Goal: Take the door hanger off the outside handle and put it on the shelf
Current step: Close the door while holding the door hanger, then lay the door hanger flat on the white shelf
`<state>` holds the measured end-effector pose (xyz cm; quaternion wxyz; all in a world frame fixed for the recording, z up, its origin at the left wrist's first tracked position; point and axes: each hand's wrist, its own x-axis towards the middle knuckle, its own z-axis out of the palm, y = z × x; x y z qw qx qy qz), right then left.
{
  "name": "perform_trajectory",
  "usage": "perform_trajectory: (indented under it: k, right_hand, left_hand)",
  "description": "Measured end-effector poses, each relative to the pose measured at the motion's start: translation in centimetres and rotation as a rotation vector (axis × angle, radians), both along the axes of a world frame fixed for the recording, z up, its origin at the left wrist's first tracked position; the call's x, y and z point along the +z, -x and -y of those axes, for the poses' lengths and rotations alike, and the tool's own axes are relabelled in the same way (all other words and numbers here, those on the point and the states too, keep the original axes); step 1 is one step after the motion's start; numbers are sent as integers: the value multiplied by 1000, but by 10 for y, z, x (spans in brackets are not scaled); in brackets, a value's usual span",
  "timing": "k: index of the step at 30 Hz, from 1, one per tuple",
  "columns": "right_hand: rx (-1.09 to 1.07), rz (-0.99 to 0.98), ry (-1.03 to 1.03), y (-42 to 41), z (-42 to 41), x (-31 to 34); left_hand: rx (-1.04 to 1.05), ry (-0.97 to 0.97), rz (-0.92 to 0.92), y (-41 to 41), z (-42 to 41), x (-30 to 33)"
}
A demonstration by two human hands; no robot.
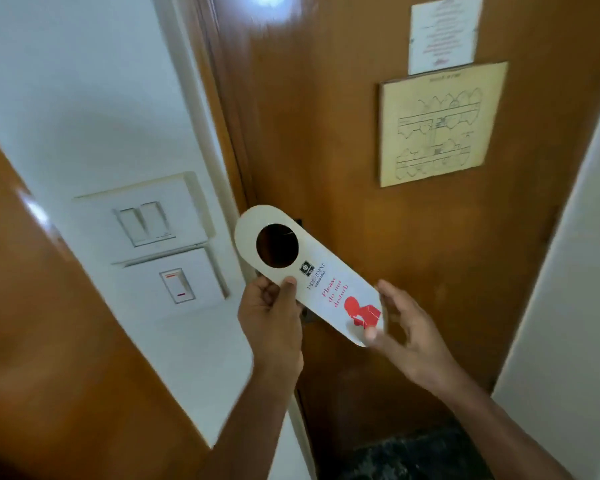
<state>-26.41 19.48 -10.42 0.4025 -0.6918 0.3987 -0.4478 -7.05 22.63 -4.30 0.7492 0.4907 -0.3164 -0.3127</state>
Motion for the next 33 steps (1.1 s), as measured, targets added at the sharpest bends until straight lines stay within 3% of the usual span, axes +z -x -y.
perform_trajectory:
  k: [3, 8, 11, 14, 17, 21, 25, 33]
  right_hand:
    - [-248, -474, 15, 47, -19, 14]
    - [-541, -646, -40, 137, -62, 26]
    - [-621, -682, -44, 193, -97, 29]
    - [-707, -726, -59, 252, -136, 27]
    - [-768, -743, -97, 305, -165, 21]
    - [-855, -735, -191, 391, -209, -3]
    - [-925, -717, -248, 472, -251, -38]
    - [-1054, -561, -586, 587, -330, -194]
  left_hand:
    - [-260, -79, -145, 40, 9, -10]
    - [-569, -138, -100, 108, 19, -28]
    - [-670, -159, 174, 134, 33, -34]
    - [-850, -211, 762, 175, 45, -35]
    - [-863, -127, 1250, 234, 47, -37]
    - [-927, 41, 1396, 340, 30, -53]
    - [-973, 57, 1550, 440, 10, -88]
    - [-1200, 21, 1767, 598, -40, -254]
